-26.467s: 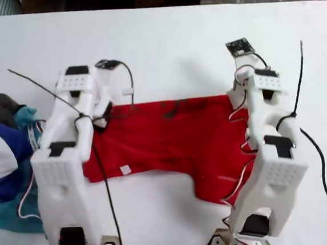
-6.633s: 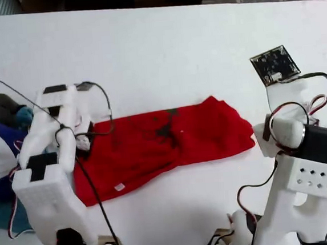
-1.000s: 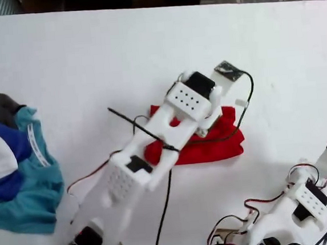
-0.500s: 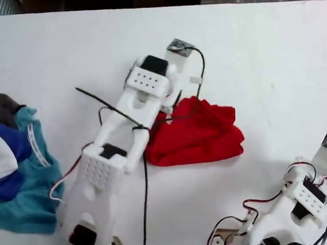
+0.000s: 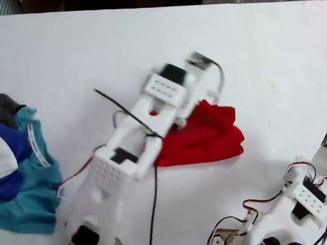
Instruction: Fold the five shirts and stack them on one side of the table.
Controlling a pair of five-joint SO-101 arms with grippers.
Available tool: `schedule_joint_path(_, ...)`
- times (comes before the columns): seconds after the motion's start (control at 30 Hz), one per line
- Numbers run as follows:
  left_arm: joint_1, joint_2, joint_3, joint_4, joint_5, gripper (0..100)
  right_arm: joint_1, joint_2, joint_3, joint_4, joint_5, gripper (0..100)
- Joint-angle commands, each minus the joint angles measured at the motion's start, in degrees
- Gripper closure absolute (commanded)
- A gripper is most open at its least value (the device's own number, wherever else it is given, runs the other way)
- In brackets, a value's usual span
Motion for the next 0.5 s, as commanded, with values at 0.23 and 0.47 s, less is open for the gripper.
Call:
schedule_joint_path(0.23,8.6,-1.5,-4.7,8.8,-0.3,97,0.1,-1.4,-1.4,-0.6,0.2,94.2)
schedule_joint_path(0.47,8.6,-9.9,-5.8,8.8,-0.6,97,0.1,-1.4,-1.4,-0.7,0.2,94.2)
